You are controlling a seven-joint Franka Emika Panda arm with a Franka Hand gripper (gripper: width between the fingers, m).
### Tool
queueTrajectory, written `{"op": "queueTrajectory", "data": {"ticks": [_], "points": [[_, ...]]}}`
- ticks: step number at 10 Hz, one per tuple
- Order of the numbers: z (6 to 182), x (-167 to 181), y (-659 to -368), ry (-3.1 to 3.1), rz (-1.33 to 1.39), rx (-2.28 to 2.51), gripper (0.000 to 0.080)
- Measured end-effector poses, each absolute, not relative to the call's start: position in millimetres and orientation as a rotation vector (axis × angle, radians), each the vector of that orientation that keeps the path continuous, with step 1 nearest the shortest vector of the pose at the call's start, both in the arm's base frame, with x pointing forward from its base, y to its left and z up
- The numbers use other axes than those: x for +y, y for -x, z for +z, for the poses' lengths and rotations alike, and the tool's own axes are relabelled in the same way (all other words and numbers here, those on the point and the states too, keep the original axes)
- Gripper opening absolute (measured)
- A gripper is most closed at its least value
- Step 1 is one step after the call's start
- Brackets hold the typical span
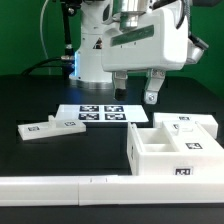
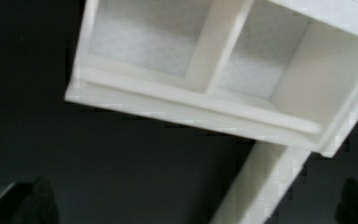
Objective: Assemble cabinet
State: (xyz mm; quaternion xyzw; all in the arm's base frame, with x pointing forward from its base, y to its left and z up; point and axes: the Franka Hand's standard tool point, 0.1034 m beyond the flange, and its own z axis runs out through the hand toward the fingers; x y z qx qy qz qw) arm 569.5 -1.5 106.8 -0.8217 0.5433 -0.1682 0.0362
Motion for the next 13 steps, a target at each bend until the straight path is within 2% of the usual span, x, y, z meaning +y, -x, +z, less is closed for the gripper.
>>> {"op": "queueTrajectory", "data": {"ticks": [2, 3, 4, 7, 9, 11, 13], "points": [[108.7, -44.8, -564.7, 2.551, -0.561, 1.628, 0.0796], [116.1, -71.0, -568.0, 2.551, -0.532, 1.608, 0.0796], [115.2, -84.3, -566.7, 2.515, -0.508, 1.653, 0.0796], [112.0, -78.7, -566.3, 2.511, -0.503, 1.658, 0.0796], [113.4, -103.6, -564.4, 2.551, -0.512, 1.584, 0.0796], [100.5, -122.7, -554.3, 2.565, -0.454, 1.565, 0.0796], [86.7, -106.9, -541.9, 2.675, -0.506, 1.467, 0.0796]]}}
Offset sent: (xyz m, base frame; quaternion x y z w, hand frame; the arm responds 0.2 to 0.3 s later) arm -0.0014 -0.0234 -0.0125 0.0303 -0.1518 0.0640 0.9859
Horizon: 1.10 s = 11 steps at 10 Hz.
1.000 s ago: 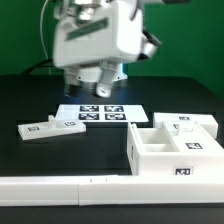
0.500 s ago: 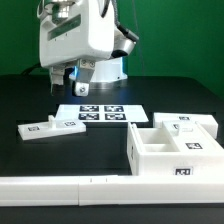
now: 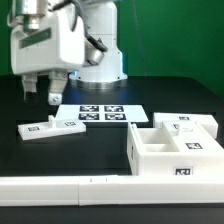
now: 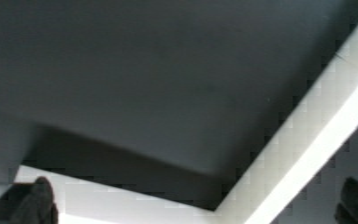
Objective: Assemble cabinet
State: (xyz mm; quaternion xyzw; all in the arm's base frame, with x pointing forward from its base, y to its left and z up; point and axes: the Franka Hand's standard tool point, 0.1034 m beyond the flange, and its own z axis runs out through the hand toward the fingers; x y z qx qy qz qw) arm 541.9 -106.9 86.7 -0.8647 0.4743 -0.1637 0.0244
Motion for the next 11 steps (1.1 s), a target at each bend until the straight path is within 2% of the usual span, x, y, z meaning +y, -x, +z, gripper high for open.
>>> {"op": "queueTrajectory", "data": {"ticks": [4, 7, 9, 11], "points": [[88.0, -115.2, -542.9, 2.946, -0.516, 1.031, 0.0796], [76.0, -111.7, -530.2, 2.950, -0.278, 0.852, 0.0796], [69.4, -107.2, -523.2, 3.009, -0.278, 0.701, 0.0796], [70.6, -114.1, -523.9, 3.085, -0.278, 0.464, 0.0796]]}}
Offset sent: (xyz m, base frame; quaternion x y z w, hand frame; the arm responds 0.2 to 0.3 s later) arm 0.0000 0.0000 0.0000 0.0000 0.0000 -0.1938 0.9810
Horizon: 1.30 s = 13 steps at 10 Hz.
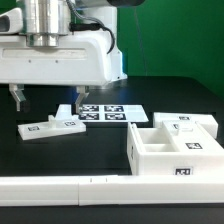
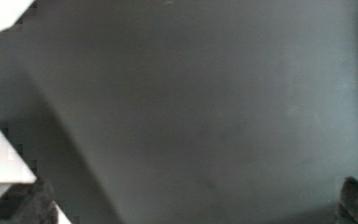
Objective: Assemble cabinet
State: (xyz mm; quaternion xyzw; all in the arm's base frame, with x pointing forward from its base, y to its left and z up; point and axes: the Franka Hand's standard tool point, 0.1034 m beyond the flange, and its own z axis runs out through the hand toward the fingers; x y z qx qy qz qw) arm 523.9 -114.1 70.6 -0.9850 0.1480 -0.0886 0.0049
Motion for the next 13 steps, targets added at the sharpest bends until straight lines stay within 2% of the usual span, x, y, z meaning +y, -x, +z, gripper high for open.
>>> {"op": "queueTrajectory", "data": {"ticks": [2, 4, 7, 8, 10, 13], "points": [[65.7, -116.2, -515.2, 3.145, -0.135, -0.138, 0.0796], [58.8, -107.8, -505.6, 3.115, -0.067, -0.442, 0.0796], [59.4, -115.0, -502.2, 3.083, -0.047, -0.701, 0.0796], [56.9, -114.9, -499.1, 3.071, -0.015, -0.748, 0.0796], [40.4, -109.1, -481.4, 3.021, 0.149, -0.901, 0.0796], [38.4, -110.3, -478.4, 3.021, 0.158, -0.893, 0.0796]]}}
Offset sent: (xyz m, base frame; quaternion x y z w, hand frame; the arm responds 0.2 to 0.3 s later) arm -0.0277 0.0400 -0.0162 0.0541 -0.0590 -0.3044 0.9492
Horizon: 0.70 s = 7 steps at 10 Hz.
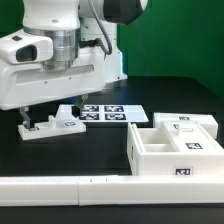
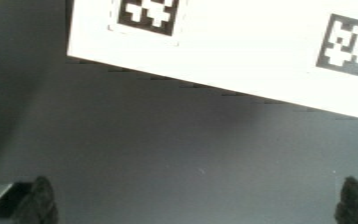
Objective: Assemble cabinet
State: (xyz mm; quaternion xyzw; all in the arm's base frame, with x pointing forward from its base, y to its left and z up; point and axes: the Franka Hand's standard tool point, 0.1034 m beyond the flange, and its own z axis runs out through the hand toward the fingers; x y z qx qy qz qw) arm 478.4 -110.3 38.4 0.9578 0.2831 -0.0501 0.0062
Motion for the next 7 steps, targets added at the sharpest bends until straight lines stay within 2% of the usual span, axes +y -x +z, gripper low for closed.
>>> {"op": "queueTrajectory", "data": {"ticks": [2, 3, 4, 7], "points": [[33.8, -124.7, -470.4, -3.035, -0.172, 0.733, 0.0796], [28.0, -132.0, -453.9, -3.059, -0.156, 0.578, 0.0796], [21.7, -131.4, -437.0, -3.092, -0.209, 0.485, 0.0796], [12.3, -125.8, -424.6, -3.120, -0.293, 0.423, 0.0796]]}}
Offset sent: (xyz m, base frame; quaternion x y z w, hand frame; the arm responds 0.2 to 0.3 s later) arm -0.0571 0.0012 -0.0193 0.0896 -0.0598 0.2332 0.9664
